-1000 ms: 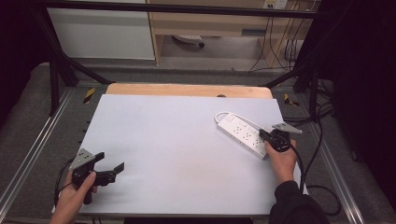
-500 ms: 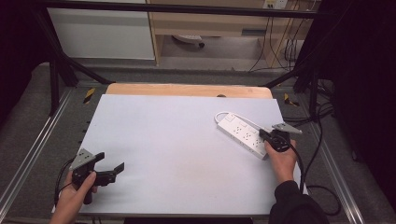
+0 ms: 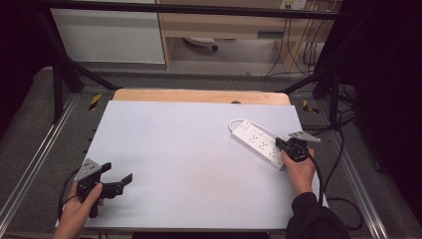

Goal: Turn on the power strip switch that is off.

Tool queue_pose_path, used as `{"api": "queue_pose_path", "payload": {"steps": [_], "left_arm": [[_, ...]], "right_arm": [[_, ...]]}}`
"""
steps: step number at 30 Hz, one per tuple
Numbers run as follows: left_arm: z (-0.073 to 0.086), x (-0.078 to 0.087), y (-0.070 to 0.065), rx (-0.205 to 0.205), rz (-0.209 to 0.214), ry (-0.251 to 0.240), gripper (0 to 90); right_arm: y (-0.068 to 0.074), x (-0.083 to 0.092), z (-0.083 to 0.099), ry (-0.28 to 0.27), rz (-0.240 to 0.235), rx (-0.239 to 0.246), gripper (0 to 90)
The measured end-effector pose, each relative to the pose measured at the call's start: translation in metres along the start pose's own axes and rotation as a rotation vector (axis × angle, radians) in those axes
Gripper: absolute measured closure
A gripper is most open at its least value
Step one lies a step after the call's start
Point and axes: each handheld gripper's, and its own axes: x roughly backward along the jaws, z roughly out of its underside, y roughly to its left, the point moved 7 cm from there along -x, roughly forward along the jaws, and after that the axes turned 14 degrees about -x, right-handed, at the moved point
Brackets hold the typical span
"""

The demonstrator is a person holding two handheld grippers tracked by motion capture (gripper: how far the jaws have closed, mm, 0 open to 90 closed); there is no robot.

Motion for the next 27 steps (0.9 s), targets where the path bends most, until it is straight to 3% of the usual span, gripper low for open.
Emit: {"api": "queue_pose_path", "payload": {"steps": [27], "left_arm": [[-0.0002, 0.0001, 0.0006, -0.001, -0.002, -0.003, 6.1]], "right_arm": [[-0.0001, 0.0008, -0.0016, 0.004, -0.001, -0.003, 90.0]]}}
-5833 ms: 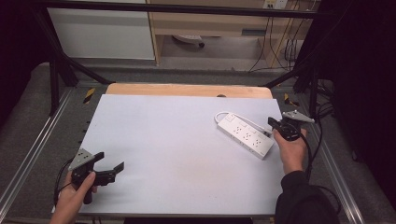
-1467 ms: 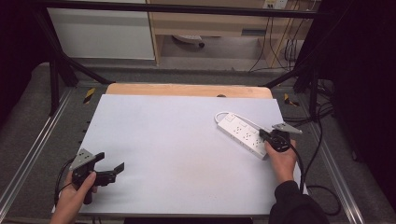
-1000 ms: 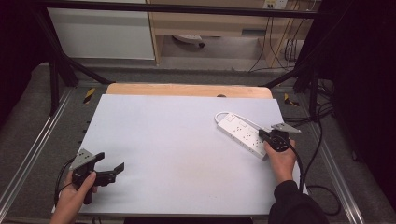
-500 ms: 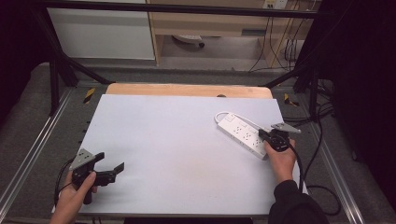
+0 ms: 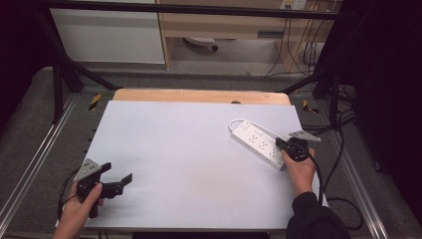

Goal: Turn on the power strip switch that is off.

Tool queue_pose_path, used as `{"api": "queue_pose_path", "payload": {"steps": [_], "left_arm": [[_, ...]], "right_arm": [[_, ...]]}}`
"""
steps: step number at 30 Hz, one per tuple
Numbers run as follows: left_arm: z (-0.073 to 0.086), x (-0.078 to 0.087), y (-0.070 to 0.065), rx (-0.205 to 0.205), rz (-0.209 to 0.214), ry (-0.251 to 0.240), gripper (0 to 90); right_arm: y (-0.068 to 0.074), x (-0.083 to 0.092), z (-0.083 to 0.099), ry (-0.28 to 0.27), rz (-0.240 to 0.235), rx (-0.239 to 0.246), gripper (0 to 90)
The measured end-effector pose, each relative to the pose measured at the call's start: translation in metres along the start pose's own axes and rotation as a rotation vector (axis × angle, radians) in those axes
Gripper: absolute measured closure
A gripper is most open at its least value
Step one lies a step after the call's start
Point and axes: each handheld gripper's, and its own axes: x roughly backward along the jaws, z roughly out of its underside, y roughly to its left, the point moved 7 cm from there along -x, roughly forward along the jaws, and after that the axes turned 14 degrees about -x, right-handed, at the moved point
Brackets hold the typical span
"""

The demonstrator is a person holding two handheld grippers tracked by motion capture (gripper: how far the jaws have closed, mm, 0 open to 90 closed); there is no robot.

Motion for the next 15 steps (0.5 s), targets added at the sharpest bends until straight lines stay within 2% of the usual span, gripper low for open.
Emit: {"api": "queue_pose_path", "payload": {"steps": [15], "left_arm": [[0.0, 0.0001, 0.0, 0.0, 0.0, 0.0, 6.1]], "right_arm": [[0.0054, 0.0076, -0.0047, -0.024, -0.022, -0.008, 90.0]]}}
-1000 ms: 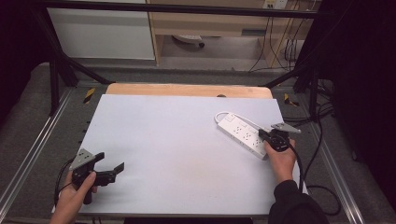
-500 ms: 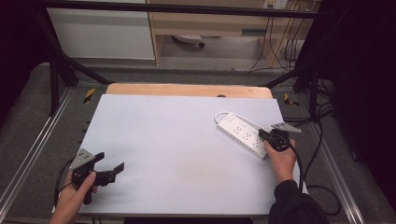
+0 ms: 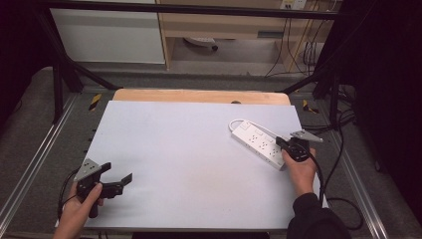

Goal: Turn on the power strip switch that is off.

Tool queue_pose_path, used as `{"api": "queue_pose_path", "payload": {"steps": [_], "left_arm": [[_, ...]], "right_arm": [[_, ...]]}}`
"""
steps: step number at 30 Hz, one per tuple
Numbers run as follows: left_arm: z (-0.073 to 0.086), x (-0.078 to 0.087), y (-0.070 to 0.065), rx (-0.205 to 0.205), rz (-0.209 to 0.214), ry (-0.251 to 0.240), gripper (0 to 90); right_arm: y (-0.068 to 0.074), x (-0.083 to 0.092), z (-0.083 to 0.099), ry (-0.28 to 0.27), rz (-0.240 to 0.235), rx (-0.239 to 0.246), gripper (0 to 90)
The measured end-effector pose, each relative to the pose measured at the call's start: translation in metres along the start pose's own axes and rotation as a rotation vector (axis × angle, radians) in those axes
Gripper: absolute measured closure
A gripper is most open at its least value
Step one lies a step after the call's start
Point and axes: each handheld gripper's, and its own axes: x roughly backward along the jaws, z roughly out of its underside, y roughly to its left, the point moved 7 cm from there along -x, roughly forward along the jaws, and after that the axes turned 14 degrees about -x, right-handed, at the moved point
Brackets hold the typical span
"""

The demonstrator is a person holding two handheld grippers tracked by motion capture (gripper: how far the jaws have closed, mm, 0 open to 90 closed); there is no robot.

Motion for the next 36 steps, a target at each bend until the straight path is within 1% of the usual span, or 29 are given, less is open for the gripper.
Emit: {"api": "queue_pose_path", "payload": {"steps": [6, 16, 24, 30, 36], "left_arm": [[0.0, 0.0, 0.0, 0.001, 0.0, 0.002, 6.1], [0.0, 0.0, 0.0, 0.0, 0.002, 0.003, 6.1], [0.0, 0.0, 0.0, 0.0, 0.001, 0.002, 6.1], [0.0, 0.0, 0.0, -0.001, 0.0, 0.002, 6.1], [0.0, 0.0, 0.0, -0.002, 0.001, 0.002, 6.1]], "right_arm": [[0.005, 0.003, -0.002, -0.011, -0.016, 0.001, 89.6], [0.02, 0.006, -0.005, -0.022, -0.051, 0.014, 88.2], [0.031, 0.009, -0.007, -0.023, -0.085, 0.009, 81.3], [0.036, 0.011, -0.009, -0.024, -0.103, 0.015, 76.7], [0.039, 0.014, -0.009, -0.02, -0.121, 0.01, 66.3]]}}
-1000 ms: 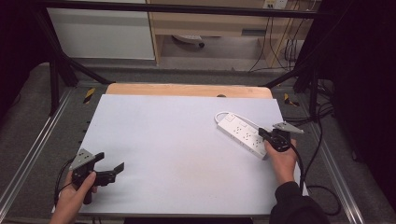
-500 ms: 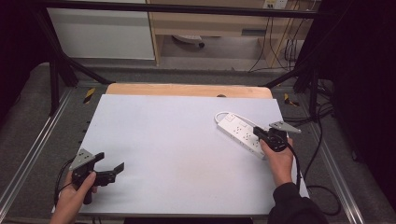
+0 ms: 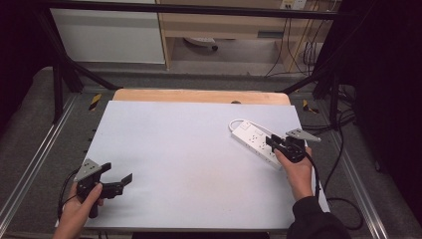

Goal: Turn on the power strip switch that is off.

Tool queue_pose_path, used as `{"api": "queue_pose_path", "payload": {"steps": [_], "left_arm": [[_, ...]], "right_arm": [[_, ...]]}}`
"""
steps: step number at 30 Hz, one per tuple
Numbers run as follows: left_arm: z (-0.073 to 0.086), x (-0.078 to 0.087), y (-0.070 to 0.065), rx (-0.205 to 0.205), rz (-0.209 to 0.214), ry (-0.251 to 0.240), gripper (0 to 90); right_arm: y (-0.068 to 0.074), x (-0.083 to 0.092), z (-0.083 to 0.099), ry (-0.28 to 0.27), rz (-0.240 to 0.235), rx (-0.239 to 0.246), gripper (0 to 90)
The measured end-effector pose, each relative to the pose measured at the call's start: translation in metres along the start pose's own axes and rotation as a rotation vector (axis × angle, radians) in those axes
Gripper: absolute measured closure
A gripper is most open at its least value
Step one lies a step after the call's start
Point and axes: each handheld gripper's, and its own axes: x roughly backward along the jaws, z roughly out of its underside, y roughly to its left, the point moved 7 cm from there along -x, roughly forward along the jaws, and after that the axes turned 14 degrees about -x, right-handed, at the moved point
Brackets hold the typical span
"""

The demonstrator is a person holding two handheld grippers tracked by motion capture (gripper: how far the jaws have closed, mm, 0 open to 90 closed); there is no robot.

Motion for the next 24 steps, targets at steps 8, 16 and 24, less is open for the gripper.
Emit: {"api": "queue_pose_path", "payload": {"steps": [8, 16, 24], "left_arm": [[0.0, 0.0, 0.0, 0.0, 0.0, 0.0, 6.2], [0.0, 0.0, 0.0, 0.002, 0.001, 0.002, 6.2], [0.0, 0.001, 0.0, 0.002, 0.0, 0.001, 6.2]], "right_arm": [[0.001, 0.006, -0.003, -0.003, -0.004, -0.018, 46.6], [0.004, 0.011, -0.006, -0.012, -0.004, -0.026, 27.8], [0.011, 0.018, -0.011, -0.036, -0.002, -0.008, 10.0]]}}
